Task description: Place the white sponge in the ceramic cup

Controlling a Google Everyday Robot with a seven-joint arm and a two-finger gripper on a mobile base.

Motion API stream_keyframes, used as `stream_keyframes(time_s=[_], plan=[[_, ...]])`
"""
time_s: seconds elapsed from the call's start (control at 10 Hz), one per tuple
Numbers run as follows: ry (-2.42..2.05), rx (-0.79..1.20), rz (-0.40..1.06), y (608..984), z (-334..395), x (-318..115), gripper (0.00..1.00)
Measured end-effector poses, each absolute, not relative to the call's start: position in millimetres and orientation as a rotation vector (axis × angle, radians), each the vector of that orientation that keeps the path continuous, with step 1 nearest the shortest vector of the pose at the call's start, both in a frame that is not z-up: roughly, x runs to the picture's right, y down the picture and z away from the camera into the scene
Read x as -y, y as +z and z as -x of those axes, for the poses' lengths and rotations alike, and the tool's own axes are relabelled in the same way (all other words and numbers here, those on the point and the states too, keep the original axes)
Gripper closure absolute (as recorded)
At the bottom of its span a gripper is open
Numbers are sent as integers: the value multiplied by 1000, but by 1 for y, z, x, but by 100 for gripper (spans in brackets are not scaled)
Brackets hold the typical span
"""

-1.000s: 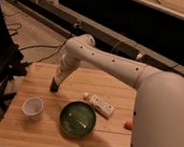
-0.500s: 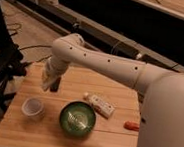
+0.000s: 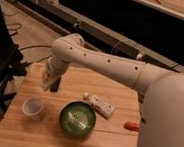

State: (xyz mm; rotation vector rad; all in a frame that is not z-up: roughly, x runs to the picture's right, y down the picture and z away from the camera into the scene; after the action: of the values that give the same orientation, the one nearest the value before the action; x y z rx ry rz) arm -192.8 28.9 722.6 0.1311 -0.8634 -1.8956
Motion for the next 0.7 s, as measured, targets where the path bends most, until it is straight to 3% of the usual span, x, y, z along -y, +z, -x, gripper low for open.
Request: stream_keyframes(time_s=[0.2,0.7], plan=[[-1909,859,-127,722,192,-30,100],[-2201,864,-172,671,231,-67,100]])
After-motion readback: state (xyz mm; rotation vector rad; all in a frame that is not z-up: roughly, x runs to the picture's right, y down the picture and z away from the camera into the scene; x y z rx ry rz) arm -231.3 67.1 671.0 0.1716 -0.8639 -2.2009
